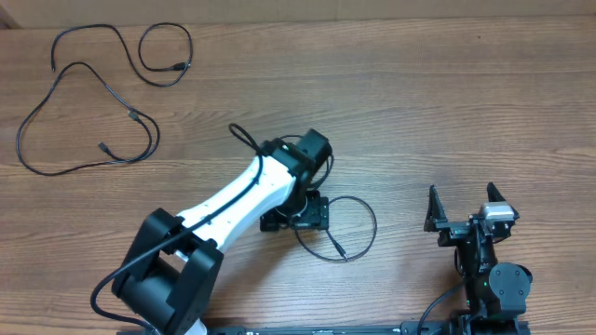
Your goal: Untangle cables
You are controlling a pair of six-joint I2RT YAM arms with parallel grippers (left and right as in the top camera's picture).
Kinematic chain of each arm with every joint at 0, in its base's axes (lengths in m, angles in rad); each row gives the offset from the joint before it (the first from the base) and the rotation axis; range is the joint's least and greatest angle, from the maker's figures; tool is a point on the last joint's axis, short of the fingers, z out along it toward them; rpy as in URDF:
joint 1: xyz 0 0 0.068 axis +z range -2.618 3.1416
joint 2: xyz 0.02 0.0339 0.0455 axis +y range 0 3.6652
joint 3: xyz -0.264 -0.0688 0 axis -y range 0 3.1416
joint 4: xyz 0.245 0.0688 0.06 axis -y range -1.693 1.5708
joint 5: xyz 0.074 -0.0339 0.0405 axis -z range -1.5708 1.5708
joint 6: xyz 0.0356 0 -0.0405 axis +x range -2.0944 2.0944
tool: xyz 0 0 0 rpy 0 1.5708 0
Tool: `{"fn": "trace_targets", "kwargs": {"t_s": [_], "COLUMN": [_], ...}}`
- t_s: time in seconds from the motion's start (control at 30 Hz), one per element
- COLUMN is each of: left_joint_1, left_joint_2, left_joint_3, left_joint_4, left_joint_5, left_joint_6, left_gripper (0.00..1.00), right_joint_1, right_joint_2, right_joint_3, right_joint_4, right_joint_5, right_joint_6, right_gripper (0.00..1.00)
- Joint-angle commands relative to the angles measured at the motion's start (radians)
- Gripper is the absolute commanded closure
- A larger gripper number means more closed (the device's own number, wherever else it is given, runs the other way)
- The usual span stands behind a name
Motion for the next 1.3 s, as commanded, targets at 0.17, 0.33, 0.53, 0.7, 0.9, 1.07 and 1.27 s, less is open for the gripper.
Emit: {"fn": "trace_targets", "kwargs": {"t_s": [0.17,0.33,0.53,0.7,0.9,1.07,1.27], "left_joint_1": [-0.076,-0.153,-0.201,-0.18,-0.173,-0.173,-0.175], "left_joint_2": [0.012,0.012,0.012,0.012,0.012,0.012,0.012], "left_joint_3": [-0.05,-0.05,-0.063,-0.126,-0.196,-0.248,-0.332], "left_joint_4": [0.031,0.109,0.129,0.147,0.268,0.34,0.441], "left_joint_5": [-0.029,-0.042,-0.109,-0.11,-0.11,-0.109,-0.1], "left_joint_6": [-0.458,-0.57,-0.712,-0.766,-0.766,-0.779,-0.825], "left_gripper": [0.07,0.09,0.16,0.15,0.16,0.26,0.57], "right_joint_1": [0.005,0.005,0.005,0.005,0.005,0.005,0.005], "right_joint_2": [-0.007,-0.007,-0.007,-0.007,-0.007,-0.007,-0.007], "right_joint_3": [-0.01,-0.01,-0.01,-0.01,-0.01,-0.01,-0.01], "right_joint_4": [0.006,0.006,0.006,0.006,0.006,0.006,0.006], "right_joint_5": [0.002,0.002,0.002,0.002,0.002,0.002,0.002], "right_joint_6": [0.003,0.003,0.003,0.003,0.003,0.003,0.003], "right_gripper": [0.0,0.0,0.0,0.0,0.0,0.0,0.0]}}
